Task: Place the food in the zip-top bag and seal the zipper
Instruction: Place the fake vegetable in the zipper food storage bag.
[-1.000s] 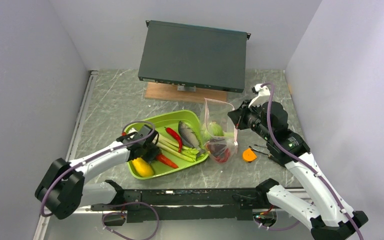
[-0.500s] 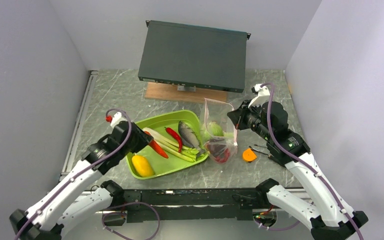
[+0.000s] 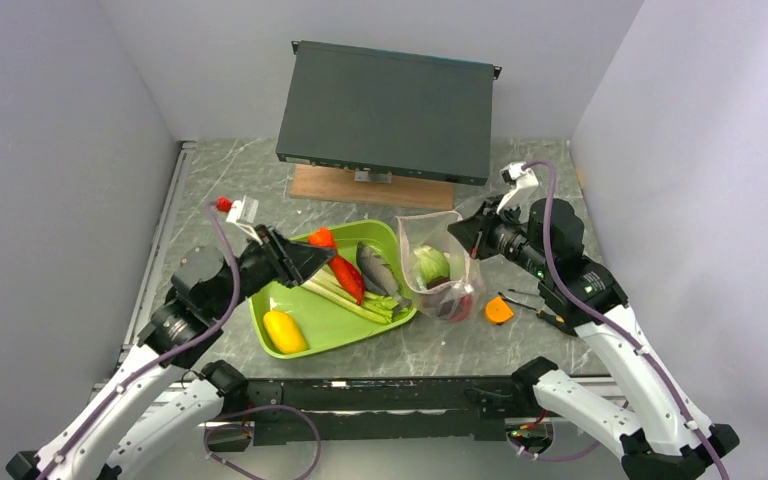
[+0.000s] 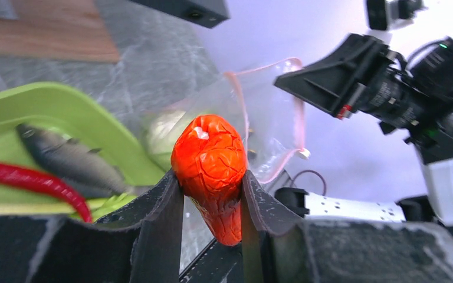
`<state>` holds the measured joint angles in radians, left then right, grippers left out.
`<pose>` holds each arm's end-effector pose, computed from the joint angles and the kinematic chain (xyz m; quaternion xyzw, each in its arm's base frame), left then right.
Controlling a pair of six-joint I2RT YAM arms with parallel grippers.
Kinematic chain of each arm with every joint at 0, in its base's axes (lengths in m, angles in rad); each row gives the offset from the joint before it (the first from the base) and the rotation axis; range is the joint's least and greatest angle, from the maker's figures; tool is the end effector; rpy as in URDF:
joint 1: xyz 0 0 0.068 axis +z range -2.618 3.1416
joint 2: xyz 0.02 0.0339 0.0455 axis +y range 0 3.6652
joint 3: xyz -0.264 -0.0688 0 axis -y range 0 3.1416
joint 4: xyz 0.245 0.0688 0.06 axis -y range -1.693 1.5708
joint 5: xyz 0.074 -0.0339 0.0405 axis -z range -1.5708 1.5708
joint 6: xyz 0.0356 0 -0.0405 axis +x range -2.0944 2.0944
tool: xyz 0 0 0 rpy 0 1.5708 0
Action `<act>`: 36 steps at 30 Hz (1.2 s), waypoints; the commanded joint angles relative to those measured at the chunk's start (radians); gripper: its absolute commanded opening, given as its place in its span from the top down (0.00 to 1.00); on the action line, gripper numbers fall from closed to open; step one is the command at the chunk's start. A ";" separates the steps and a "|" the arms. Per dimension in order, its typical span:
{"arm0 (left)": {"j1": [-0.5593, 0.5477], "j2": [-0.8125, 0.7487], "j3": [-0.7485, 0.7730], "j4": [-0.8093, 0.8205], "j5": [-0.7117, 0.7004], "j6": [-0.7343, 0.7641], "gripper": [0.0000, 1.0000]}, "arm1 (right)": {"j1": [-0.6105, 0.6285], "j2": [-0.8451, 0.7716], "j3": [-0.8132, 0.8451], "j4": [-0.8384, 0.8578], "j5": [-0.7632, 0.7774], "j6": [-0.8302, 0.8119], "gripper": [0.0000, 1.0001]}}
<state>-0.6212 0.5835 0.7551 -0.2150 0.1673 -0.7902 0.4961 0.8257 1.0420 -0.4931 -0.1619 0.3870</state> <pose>0.1103 -0.0862 0.3552 -0.0032 0.7221 -0.4929 0.4854 0.1489 0.0871 0.3889 -0.0920 0.7914 0.3151 0.5156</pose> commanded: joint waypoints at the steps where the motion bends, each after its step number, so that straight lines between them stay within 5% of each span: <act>1: -0.001 0.108 0.057 0.308 0.242 0.019 1.00 | -0.004 0.002 0.071 0.065 -0.061 0.031 1.00; 6: -0.054 0.181 0.053 0.455 0.320 -0.016 1.00 | -0.002 0.001 0.021 0.146 -0.157 0.097 1.00; 17: -0.229 0.255 0.084 0.409 0.199 0.077 1.00 | 0.016 -0.007 -0.090 0.212 -0.222 0.152 1.00; 30: -0.353 0.363 0.064 0.650 -0.254 0.181 1.00 | 0.018 -0.054 -0.101 0.320 -0.183 0.303 1.00; 36: -0.365 0.467 0.035 0.833 -0.310 0.205 1.00 | 0.017 -0.058 -0.121 0.368 -0.180 0.383 1.00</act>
<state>-0.9714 1.0103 0.7940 0.4522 -0.0528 -0.6209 0.5095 0.7952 0.9276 -0.2756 -0.3412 0.6785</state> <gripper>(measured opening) 0.362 0.007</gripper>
